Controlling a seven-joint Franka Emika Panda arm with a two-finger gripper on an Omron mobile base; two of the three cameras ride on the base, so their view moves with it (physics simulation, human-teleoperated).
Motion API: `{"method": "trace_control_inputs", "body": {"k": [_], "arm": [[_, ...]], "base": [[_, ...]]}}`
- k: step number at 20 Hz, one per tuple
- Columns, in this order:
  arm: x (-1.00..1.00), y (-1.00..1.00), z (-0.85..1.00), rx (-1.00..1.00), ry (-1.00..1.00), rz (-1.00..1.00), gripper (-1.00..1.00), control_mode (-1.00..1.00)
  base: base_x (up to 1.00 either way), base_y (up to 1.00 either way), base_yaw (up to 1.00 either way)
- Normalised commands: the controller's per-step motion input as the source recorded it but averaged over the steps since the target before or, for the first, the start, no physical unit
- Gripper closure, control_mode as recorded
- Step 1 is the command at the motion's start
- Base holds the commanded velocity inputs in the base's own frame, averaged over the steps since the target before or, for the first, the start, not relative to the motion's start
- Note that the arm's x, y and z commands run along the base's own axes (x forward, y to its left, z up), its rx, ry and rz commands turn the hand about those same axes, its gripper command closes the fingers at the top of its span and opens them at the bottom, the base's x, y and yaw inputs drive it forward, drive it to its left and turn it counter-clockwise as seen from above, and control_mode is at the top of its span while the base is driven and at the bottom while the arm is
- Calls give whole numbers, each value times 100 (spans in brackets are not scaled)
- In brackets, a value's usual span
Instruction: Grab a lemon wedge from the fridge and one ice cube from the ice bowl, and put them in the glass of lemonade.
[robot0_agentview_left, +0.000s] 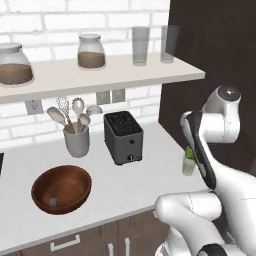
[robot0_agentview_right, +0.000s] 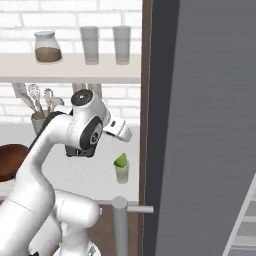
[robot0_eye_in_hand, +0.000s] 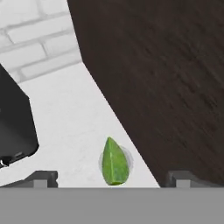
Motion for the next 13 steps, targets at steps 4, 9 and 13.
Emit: {"method": "trace_control_inputs", "body": {"k": [4, 9, 13], "arm": [[-100, 39, 73, -12, -82, 5, -100, -100], [-100, 67, 100, -15, -69, 5, -100, -100], [-86, 69, 100, -17, -56, 2, -100, -100]], "base": [[0, 0, 0], [0, 0, 0], [0, 0, 0]]}}
